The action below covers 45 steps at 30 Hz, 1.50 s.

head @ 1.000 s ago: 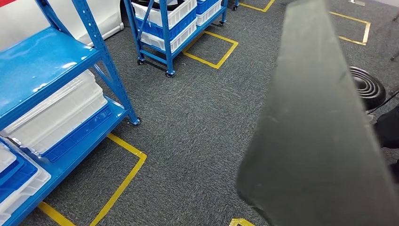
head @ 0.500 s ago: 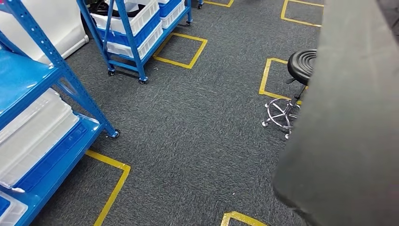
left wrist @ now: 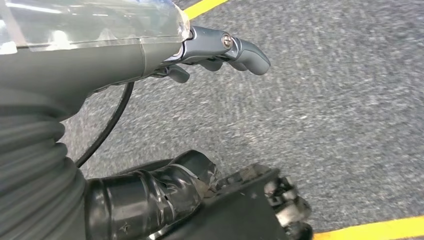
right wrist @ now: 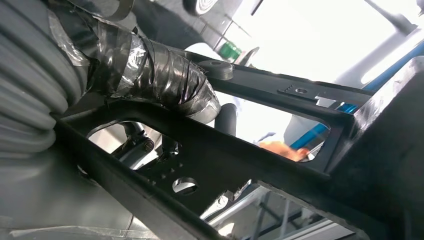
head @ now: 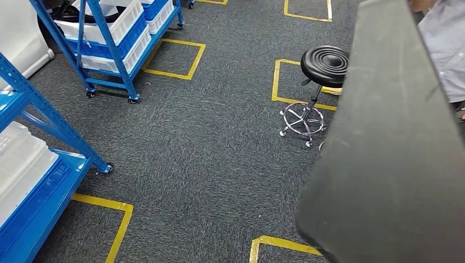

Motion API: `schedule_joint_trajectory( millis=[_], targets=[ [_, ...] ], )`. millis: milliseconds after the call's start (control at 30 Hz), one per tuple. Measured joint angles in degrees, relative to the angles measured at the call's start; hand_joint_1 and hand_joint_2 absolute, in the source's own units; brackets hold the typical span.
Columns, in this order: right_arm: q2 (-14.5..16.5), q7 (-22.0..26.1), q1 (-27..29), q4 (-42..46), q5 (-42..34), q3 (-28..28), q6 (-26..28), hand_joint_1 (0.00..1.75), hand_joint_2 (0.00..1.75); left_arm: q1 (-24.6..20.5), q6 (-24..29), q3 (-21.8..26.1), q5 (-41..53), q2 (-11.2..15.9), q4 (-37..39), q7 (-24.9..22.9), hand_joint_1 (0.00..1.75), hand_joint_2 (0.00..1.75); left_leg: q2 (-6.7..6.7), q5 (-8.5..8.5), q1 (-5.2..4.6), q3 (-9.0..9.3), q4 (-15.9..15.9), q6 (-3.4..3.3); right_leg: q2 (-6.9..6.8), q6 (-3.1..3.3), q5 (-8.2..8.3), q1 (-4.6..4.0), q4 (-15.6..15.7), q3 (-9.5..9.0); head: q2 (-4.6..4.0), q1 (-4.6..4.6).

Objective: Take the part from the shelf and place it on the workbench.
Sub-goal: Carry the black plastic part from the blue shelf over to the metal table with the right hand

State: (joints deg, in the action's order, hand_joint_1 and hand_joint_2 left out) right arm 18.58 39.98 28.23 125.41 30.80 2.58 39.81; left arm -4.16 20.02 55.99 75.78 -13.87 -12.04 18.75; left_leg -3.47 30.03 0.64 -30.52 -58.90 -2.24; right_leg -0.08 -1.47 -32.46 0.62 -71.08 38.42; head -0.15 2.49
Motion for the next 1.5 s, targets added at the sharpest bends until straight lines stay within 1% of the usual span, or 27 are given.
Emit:
schedule_joint_trajectory(
  millis=[67, 133, 200, 267, 367, 433, 467, 500, 567, 633, 700, 733, 800, 867, 933, 967, 1000, 1067, 1133, 1167, 1233, 1267, 1300, 1367, 1433, 1467, 1500],
  targets=[
    [0.0, 0.0, 0.0, 0.1, 0.0, 0.0, 0.0, 1.75, 1.75, -0.1, 0.0, 0.0, 0.0, -0.1, 0.0, 0.1, 0.00, 1.75, -1.07, 0.28, -0.23, 0.37, 0.0, 0.15, -2.67, 1.03, 2.89, -0.71, 7.8, -4.13, 0.00, 0.00],
    [0.0, 0.0, 0.0, 0.3, 0.0, 0.0, 0.0, 1.75, 1.75, -0.2, 0.0, 0.0, 0.0, -0.1, 0.0, 0.1, 0.00, 1.75, -2.07, 0.44, -0.42, 0.56, 0.1, 0.49, -4.36, 1.88, 3.53, -1.47, 11.5, -5.78, 0.00, 0.01],
    [0.0, 0.0, 0.2, 0.5, 0.0, 0.0, 0.0, 1.75, 1.75, -0.3, 0.0, -0.1, 0.0, -0.2, 0.0, 0.1, 0.00, 1.75, -3.10, 0.52, -0.57, 0.88, 0.4, 0.97, -3.29, 2.26, 3.79, -1.51, 12.0, -5.78, 0.00, 0.01],
    [0.0, 0.1, 0.3, 0.7, 0.0, 0.1, 0.0, 1.75, 1.75, -0.4, 0.0, -0.1, 0.0, -0.2, 0.0, 0.1, 0.00, 1.75, -1.72, 1.63, -0.57, 0.87, -0.6, 1.54, -2.04, 2.65, 4.39, -0.98, 13.1, -6.36, 0.00, -0.02],
    [0.1, 0.1, 0.3, 0.8, 0.0, 0.1, 0.0, 1.75, 1.75, -0.2, 0.0, -0.2, 0.0, -0.2, 0.0, 0.1, 0.00, 1.75, 2.45, 6.44, -0.25, -3.00, -9.4, 2.06, -0.15, 3.08, 4.79, -0.46, 13.7, -6.65, 0.00, -0.05],
    [0.1, 0.1, 0.3, 0.8, 0.0, 0.1, 0.0, 1.75, 1.75, 0.0, 0.0, -0.2, 0.0, -0.1, 0.0, 0.1, 0.00, 1.75, 2.96, 7.46, -0.07, -5.55, -14.2, 2.36, 1.44, 3.10, 4.70, -0.41, 13.4, -6.51, 0.00, -0.06],
    [0.1, 0.1, 0.4, 0.8, 0.0, 0.1, 0.0, 1.75, 1.75, 0.1, 0.0, -0.1, 0.0, -0.1, 0.0, 0.1, 0.00, 1.75, 3.00, 6.26, 0.04, -5.50, -13.7, 2.49, 2.31, 2.99, 4.60, -0.35, 13.1, -6.47, 0.00, -0.05],
    [0.1, 0.1, 0.4, 0.8, 0.0, 0.1, 0.0, 1.75, 1.75, 0.1, 0.0, -0.1, 0.0, 0.0, 0.0, 0.1, 0.00, 1.75, 3.24, 4.13, 0.19, -4.46, -11.0, 2.61, 3.16, 2.79, 4.43, -0.24, 12.8, -6.43, 0.00, -0.06],
    [0.1, 0.1, 0.4, 0.8, 0.0, 0.1, 0.0, 1.75, 1.75, 0.1, 0.0, -0.1, 0.0, 0.0, 0.0, 0.1, 0.00, 1.75, 5.39, 0.99, 0.52, -1.50, -4.2, 2.75, 4.57, 2.18, 3.88, -0.09, 11.7, -6.12, 0.00, -0.06],
    [0.1, 0.1, 0.4, 0.8, 0.0, 0.1, 0.0, 1.75, 1.75, 0.0, 0.0, -0.1, 0.0, 0.0, 0.0, 0.1, 0.00, 1.75, 7.26, 0.62, 0.58, -0.26, -1.3, 2.32, 5.72, 1.50, 3.60, -0.08, 10.9, -5.47, 0.00, -0.07],
    [0.1, 0.1, 0.5, 0.8, 0.0, 0.1, 0.0, 1.75, 1.75, 0.0, 0.0, -0.1, 0.0, 0.0, 0.0, 0.1, 0.00, 1.75, 6.67, 0.58, 0.45, -0.27, -1.2, 1.49, 6.84, 0.91, 3.82, 0.01, 10.7, -4.95, 0.00, -0.08],
    [0.1, 0.1, 0.5, 0.8, 0.0, 0.1, 0.0, 1.75, 1.75, -0.1, 0.0, -0.2, 0.0, 0.1, 0.0, 0.1, 0.00, 1.75, 6.05, 0.43, 0.48, -0.21, -1.0, 1.14, 6.72, 0.68, 3.79, 0.08, 10.6, -4.78, 0.00, -0.08],
    [0.1, 0.1, 0.6, 0.8, 0.0, 0.1, 0.0, 1.75, 1.75, -0.2, 0.0, -0.2, 0.0, 0.0, 0.0, 0.1, 0.00, 1.75, 4.74, 0.12, 0.66, -0.14, -0.6, 0.48, 4.31, 0.21, 2.23, -0.05, 8.0, -3.43, 0.00, -0.02],
    [0.1, 0.1, 0.6, 0.8, 0.0, 0.1, 0.0, 1.75, 1.75, 0.0, 0.0, -0.2, 0.0, 0.0, 0.0, 0.1, 0.00, 1.75, 3.31, 0.12, 0.59, -0.15, -0.5, 0.16, 1.29, -0.27, -1.14, -0.10, 1.6, -0.21, 0.00, 0.04],
    [0.1, 0.1, 0.6, 0.8, 0.0, 0.1, 0.0, 1.75, 1.75, 0.2, 0.0, -0.2, 0.0, 0.0, 0.0, 0.1, 0.00, 1.75, 1.72, 0.29, 0.48, -0.14, -0.5, 0.04, 0.53, -0.50, -3.04, 0.06, -4.3, 2.82, 0.00, 0.03],
    [0.1, 0.1, 0.6, 0.8, 0.0, 0.1, 0.0, 1.75, 1.75, 0.2, 0.0, -0.2, 0.0, 0.1, 0.0, 0.1, 0.00, 1.75, 0.96, 0.40, 0.44, -0.05, -0.5, 0.01, 0.42, -0.47, -2.47, 0.11, -4.8, 3.06, 0.00, 0.03],
    [0.1, 0.1, 0.6, 0.8, 0.0, 0.2, 0.0, 1.75, 1.75, 0.1, 0.0, -0.2, 0.0, 0.1, 0.0, 0.1, 0.00, 1.75, 0.32, 0.55, 0.42, 0.11, -0.5, 0.01, 0.21, -0.33, -0.88, 0.11, -2.9, 2.12, 0.00, 0.03],
    [0.1, 0.1, 0.6, 0.8, 0.0, 0.2, 0.0, 1.75, 1.75, 0.0, 0.0, -0.2, 0.0, 0.0, 0.0, 0.1, 0.00, 1.75, -0.76, 0.90, 0.36, 0.59, -0.4, 0.12, -1.58, 0.36, 2.94, -0.28, 4.8, -1.91, 0.00, 0.03],
    [0.1, 0.1, 0.5, 0.8, 0.0, 0.2, 0.0, 1.75, 1.75, -0.1, 0.0, -0.2, 0.0, 0.0, 0.0, 0.1, 0.00, 1.75, -1.74, 1.21, 0.14, 0.99, -0.3, 0.48, -3.80, 1.13, 4.36, -1.10, 10.2, -4.57, 0.00, 0.07],
    [0.1, 0.1, 0.5, 0.8, 0.0, 0.2, 0.0, 1.75, 1.75, -0.1, 0.0, -0.2, 0.0, 0.0, 0.0, 0.1, 0.00, 1.75, -2.27, 1.30, 0.05, 1.11, -0.2, 0.72, -4.24, 1.34, 4.15, -1.44, 10.9, -4.79, 0.00, 0.09],
    [0.1, 0.1, 0.6, 0.8, 0.0, 0.2, 0.0, 1.75, 1.75, -0.2, 0.0, -0.2, 0.1, 0.0, 0.0, 0.1, 0.00, 1.75, -3.31, 1.52, -0.07, 1.47, 0.0, 1.28, -3.14, 1.70, 4.35, -1.32, 11.5, -4.78, 0.00, 0.08],
    [0.1, 0.1, 0.7, 0.8, 0.0, 0.2, 0.0, 1.75, 1.75, -0.3, 0.0, -0.2, 0.1, 0.0, 0.0, 0.1, 0.00, 1.75, -2.76, 1.94, -0.07, 1.54, -0.3, 1.56, -2.45, 1.92, 4.54, -1.06, 12.0, -5.02, 0.00, 0.09],
    [0.1, 0.1, 0.7, 0.8, 0.0, 0.3, 0.0, 1.75, 1.75, -0.3, 0.0, -0.2, 0.1, 0.0, 0.0, 0.1, 0.00, 1.75, -1.56, 2.89, -0.04, 1.15, -1.6, 1.78, -1.80, 2.21, 4.75, -0.77, 12.5, -5.32, 0.00, 0.05],
    [0.2, 0.1, 0.6, 0.8, -0.1, 0.4, 0.0, 1.75, 1.75, -0.2, 0.0, -0.3, 0.2, 0.0, 0.0, 0.2, 0.00, 1.75, 1.67, 6.00, 0.09, -1.48, -7.4, 2.04, -0.57, 2.66, 4.91, -0.52, 12.9, -5.70, 0.00, 0.02],
    [0.3, 0.1, 0.6, 0.8, -0.1, 0.4, 0.0, 1.75, 1.75, 0.0, 0.0, -0.2, 0.2, 0.1, 0.0, 0.1, 0.00, 1.75, 2.79, 8.26, 0.14, -4.97, -13.9, 2.19, 0.87, 2.87, 4.82, -0.50, 12.7, -5.67, 0.00, -0.01],
    [0.4, 0.1, 0.6, 0.8, -0.2, 0.4, 0.0, 1.75, 1.75, 0.1, 0.0, -0.2, 0.2, 0.1, 0.0, 0.1, 0.00, 1.75, 2.91, 7.84, 0.15, -5.77, -14.9, 2.26, 1.71, 2.87, 4.76, -0.46, 12.6, -5.66, 0.00, -0.02],
    [0.4, 0.1, 0.6, 0.8, -0.2, 0.5, 0.0, 1.75, 1.75, 0.1, 0.0, -0.2, 0.2, 0.1, 0.0, 0.1, 0.00, 1.75, 3.01, 6.34, 0.18, -5.64, -13.9, 2.31, 2.60, 2.77, 4.67, -0.41, 12.4, -5.66, 0.00, -0.02]
  ],
)
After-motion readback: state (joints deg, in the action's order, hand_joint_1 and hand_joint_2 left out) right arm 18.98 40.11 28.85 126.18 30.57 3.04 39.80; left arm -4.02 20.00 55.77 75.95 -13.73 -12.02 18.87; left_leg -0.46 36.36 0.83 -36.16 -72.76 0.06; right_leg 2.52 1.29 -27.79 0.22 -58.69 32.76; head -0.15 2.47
